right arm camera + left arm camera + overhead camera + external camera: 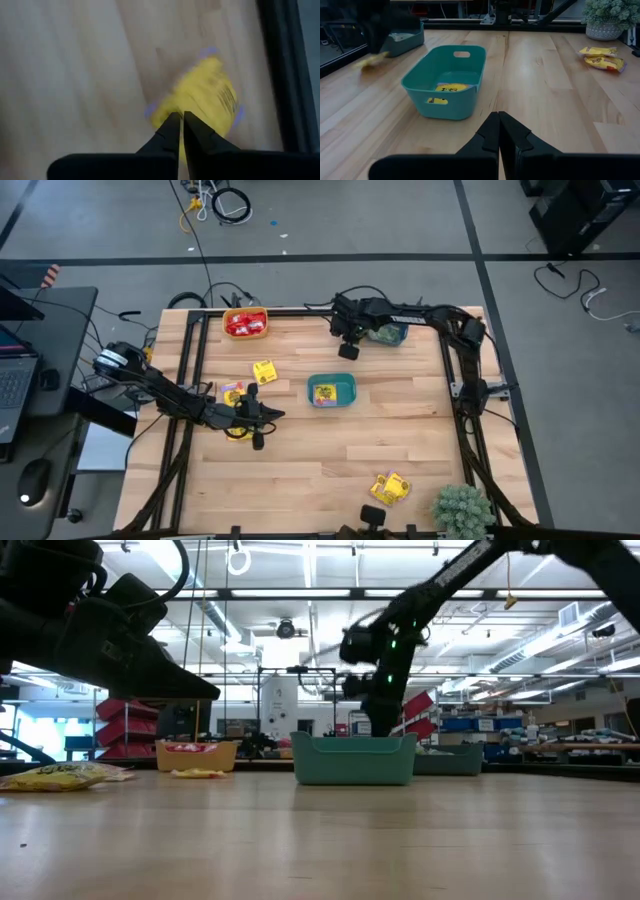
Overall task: Sort candy
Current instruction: Put the yellow candy into the green bin
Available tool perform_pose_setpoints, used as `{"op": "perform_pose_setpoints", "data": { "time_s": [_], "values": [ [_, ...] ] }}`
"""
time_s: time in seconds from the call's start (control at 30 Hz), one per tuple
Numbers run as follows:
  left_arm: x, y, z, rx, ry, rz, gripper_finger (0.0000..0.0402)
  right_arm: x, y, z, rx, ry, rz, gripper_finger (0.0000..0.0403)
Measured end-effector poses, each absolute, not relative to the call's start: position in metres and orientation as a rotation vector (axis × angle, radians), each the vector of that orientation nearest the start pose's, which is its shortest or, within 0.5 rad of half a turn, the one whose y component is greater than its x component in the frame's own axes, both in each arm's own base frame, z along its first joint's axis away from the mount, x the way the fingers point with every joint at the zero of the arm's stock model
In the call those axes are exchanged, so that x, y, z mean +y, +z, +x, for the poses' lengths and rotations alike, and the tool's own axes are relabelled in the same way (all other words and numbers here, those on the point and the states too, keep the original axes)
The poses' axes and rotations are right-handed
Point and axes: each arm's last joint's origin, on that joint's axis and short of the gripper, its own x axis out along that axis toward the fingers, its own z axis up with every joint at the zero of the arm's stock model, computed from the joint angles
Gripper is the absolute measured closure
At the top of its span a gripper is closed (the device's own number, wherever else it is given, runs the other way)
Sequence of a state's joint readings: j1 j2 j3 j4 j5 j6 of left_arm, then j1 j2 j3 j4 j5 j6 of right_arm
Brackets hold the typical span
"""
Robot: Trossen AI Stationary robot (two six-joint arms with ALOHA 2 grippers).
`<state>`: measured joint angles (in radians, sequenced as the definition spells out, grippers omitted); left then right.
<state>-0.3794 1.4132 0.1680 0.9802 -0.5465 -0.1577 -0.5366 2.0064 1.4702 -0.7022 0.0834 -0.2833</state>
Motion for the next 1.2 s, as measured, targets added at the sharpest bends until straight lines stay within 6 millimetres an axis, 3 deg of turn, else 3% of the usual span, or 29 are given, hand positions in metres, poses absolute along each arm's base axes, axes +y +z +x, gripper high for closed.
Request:
{"op": "perform_pose_setpoints", "data": {
  "time_s": [0.13, 0.27, 0.4, 0.53, 0.8, 0.97, 1.1, 1.2],
  "values": [
    [-0.061, 0.127, 0.194, 0.223, 0.184, -0.038, 0.0398, -0.185, 0.207, 0.343, 1.268, -0.344, 0.042, 0.0399],
    [-0.061, 0.127, 0.194, 0.226, 0.185, -0.037, 0.0398, -0.145, 0.242, 0.346, 1.197, -0.288, -0.027, 0.04],
    [-0.061, 0.127, 0.194, 0.228, 0.185, -0.036, 0.0398, -0.119, 0.254, 0.355, 1.13, -0.281, -0.075, 0.0402],
    [-0.061, 0.127, 0.194, 0.228, 0.186, -0.038, 0.0398, -0.135, 0.248, 0.359, 1.078, -0.403, 0.026, 0.0384],
    [-0.061, 0.126, 0.194, 0.233, 0.186, -0.04, 0.0398, -0.193, 0.193, 0.355, 1.153, -0.496, 0.281, 0.0293],
    [-0.061, 0.125, 0.194, 0.239, 0.187, -0.037, 0.0398, -0.213, 0.157, 0.353, 1.218, -0.524, 0.328, 0.0242],
    [-0.061, 0.125, 0.194, 0.239, 0.187, -0.037, 0.0398, -0.22, 0.14, 0.353, 1.252, -0.527, 0.344, 0.0245],
    [-0.061, 0.125, 0.194, 0.243, 0.187, -0.035, 0.0398, -0.222, 0.137, 0.353, 1.252, -0.521, 0.334, 0.0281]
  ]
}}
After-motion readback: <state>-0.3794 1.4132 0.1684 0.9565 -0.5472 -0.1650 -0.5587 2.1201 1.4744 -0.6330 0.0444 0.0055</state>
